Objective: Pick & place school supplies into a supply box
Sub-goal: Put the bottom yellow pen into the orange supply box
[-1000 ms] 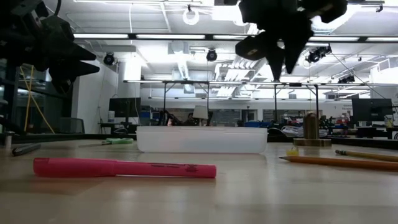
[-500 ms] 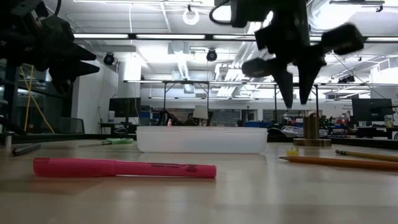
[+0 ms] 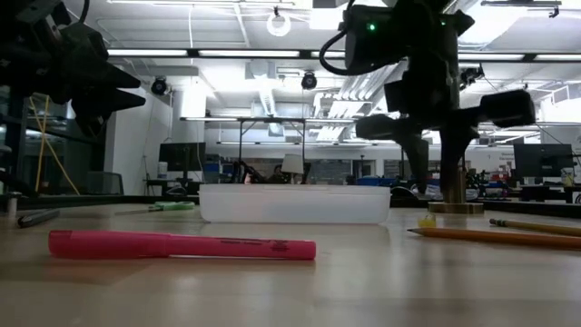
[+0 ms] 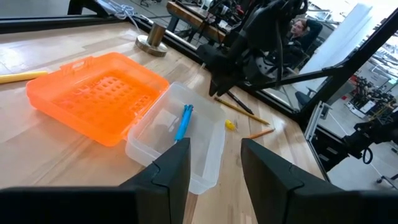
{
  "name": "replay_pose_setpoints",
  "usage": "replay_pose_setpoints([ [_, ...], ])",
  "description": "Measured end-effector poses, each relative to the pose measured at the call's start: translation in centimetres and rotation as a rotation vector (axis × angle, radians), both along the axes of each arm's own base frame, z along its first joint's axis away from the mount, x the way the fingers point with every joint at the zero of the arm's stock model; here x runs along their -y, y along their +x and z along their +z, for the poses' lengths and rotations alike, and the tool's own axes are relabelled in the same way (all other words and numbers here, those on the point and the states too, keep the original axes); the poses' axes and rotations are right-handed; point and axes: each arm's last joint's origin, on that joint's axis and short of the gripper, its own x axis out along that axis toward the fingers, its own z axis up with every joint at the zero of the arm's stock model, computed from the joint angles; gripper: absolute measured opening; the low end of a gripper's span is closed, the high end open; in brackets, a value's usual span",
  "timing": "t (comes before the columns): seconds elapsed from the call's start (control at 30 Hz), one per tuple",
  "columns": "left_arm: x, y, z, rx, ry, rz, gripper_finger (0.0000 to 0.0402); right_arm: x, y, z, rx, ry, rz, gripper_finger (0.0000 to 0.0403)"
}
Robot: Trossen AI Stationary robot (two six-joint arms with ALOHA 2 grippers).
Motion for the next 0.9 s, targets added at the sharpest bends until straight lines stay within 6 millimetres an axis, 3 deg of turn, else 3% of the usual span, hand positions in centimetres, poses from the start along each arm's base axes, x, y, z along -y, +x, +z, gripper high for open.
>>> replay_pose_setpoints([
  [0.47,0.0,0.0,0.0,0.0,0.0,0.0,0.0172,0.0,-0.7,-2.4,0.045,-0.006,0.041,0.0085],
  [0.9,0.0,0.0,0.0,0.0,0.0,0.0,0.0172,0.4,-0.6,-2.7,0.075,0.039,0.03,0.0076],
])
